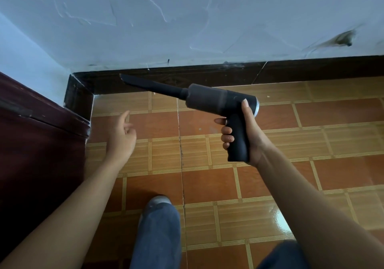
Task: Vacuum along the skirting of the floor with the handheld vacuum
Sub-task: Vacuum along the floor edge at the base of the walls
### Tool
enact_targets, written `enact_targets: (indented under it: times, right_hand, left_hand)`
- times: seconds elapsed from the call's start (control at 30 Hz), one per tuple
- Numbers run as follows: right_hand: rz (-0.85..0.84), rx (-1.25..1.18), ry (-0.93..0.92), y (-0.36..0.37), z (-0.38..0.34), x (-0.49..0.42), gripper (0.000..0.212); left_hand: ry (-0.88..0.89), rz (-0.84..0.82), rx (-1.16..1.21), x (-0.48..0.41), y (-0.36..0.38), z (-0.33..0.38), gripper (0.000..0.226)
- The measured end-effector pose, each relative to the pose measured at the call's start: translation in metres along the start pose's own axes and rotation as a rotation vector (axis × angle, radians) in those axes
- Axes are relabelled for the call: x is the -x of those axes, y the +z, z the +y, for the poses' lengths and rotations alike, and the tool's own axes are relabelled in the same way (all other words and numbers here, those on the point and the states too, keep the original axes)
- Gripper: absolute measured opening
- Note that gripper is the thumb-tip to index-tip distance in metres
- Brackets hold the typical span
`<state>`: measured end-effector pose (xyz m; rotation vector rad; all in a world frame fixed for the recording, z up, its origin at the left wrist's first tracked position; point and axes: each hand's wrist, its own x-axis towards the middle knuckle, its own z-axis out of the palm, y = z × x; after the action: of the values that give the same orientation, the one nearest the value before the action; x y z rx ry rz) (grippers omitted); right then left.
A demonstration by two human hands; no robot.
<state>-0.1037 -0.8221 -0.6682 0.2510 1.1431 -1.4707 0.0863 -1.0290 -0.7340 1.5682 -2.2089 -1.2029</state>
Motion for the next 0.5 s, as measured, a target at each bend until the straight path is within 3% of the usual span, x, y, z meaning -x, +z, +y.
enact_targets:
  times: [0.5]
  right_hand:
    - [-0.032, 0.005, -0.026, 0.008, -0.002, 0.003, 0.058]
  left_hand:
    - [-0.02, -0.098, -0.132, 0.003, 0.02, -0.038, 0.051]
